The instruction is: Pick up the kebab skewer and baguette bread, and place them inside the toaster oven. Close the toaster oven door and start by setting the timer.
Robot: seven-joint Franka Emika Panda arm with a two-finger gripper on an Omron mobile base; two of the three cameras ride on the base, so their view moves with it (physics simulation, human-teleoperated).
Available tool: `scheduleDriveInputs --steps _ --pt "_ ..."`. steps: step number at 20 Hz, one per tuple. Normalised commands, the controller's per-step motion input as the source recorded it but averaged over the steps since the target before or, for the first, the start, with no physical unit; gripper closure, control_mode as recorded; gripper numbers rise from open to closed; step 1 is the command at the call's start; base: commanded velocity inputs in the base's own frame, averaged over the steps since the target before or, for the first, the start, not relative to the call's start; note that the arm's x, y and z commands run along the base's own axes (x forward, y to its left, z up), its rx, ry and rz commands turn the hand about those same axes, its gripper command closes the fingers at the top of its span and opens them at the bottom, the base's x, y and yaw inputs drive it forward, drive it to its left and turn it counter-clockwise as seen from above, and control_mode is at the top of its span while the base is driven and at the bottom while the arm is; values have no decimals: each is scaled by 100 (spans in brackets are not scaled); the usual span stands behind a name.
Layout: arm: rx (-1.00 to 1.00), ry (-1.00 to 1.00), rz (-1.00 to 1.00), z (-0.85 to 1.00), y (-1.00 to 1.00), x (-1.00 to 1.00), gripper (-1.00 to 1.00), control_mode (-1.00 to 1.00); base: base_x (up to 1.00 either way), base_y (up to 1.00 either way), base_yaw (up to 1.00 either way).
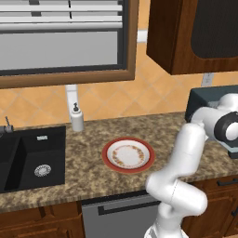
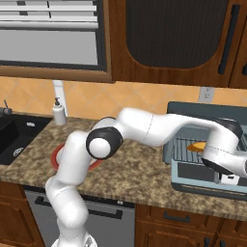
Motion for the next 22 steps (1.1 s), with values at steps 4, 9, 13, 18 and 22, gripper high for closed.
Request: scheduleDriveInputs --steps 4,9,13,18,22 --pt "0 -2 0 3 42 13 100 -100 0 0 0" --pt "0 0 0 9 30 31 100 -100 0 0 0" --pt "0 6 0 5 6 42 100 -100 0 0 0" --pt "0 3 0 -2 3 18 100 -100 0 0 0" --pt "0 2 0 -10 0 11 100 -100 0 0 0"
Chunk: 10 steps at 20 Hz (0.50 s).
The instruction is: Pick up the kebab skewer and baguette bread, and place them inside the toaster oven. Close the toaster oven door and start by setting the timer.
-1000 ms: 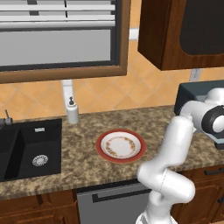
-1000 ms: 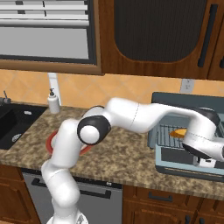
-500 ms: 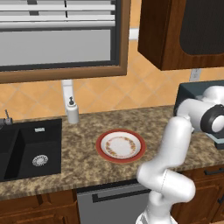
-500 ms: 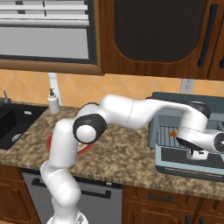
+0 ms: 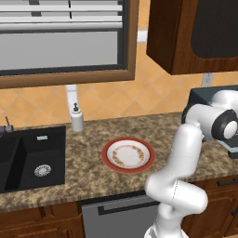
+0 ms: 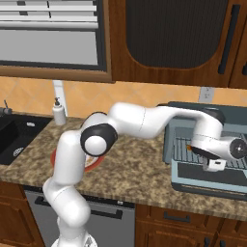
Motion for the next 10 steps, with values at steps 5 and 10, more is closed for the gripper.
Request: scheduleDriveInputs --steps 5,10 --pt "0 1 0 -4 0 7 -100 -100 0 0 0" --pt "0 0 0 0 0 0 -100 -100 0 0 0"
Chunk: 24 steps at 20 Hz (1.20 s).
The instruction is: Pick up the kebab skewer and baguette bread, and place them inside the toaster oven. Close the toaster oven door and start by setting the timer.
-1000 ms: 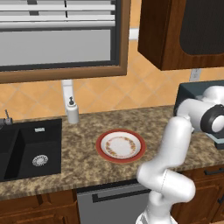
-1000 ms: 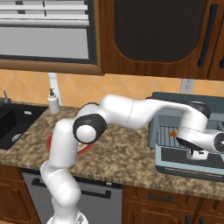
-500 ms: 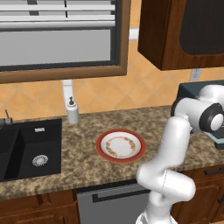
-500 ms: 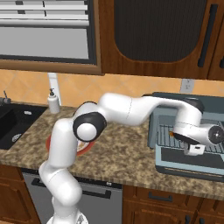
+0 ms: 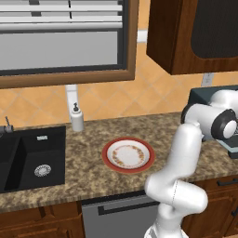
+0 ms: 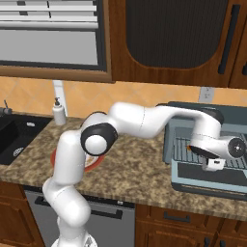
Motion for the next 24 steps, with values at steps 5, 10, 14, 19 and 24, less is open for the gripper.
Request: scheduleDriveInputs --steps 5,10,14,19,24 --pt "0 0 0 0 0 0 -100 -100 0 0 0" --pt "0 0 0 9 -4 0 -100 -100 0 0 0" --pt "0 0 0 28 0 -18 -100 -100 0 0 0" --pt "-1 0 0 20 0 -30 -100 -100 0 0 0" --pt "-2 0 0 20 -3 -76 -100 -100 0 0 0"
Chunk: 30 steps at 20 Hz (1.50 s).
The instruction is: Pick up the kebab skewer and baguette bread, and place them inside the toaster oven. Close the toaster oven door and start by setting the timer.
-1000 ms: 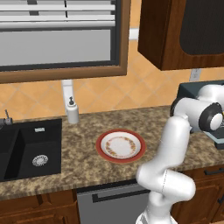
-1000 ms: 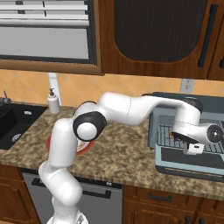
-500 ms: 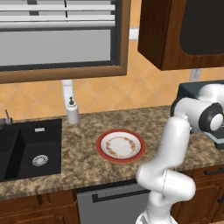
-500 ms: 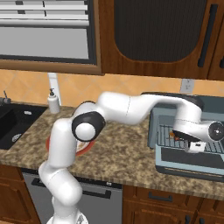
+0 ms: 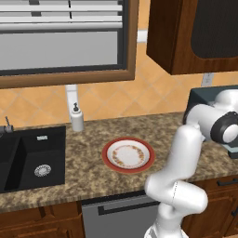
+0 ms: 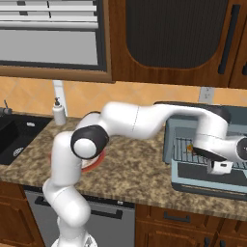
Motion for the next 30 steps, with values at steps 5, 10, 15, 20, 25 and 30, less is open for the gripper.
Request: scheduleDriveInputs --steps 5,10,15,20,25,30 --pt "-13 -2 7 7 20 -100 -100 -100 0 0 0" --pt "-12 0 26 2 50 -51 -100 -100 0 0 0" --pt "-2 -2 17 -3 -4 1 -100 -100 0 0 0" --pt "-19 -22 36 -12 0 -3 -100 -100 0 0 0" --pt "-22 -25 49 -26 -2 -3 -100 -100 0 0 0" --pt "-31 -26 35 -11 0 0 -100 -100 0 0 0"
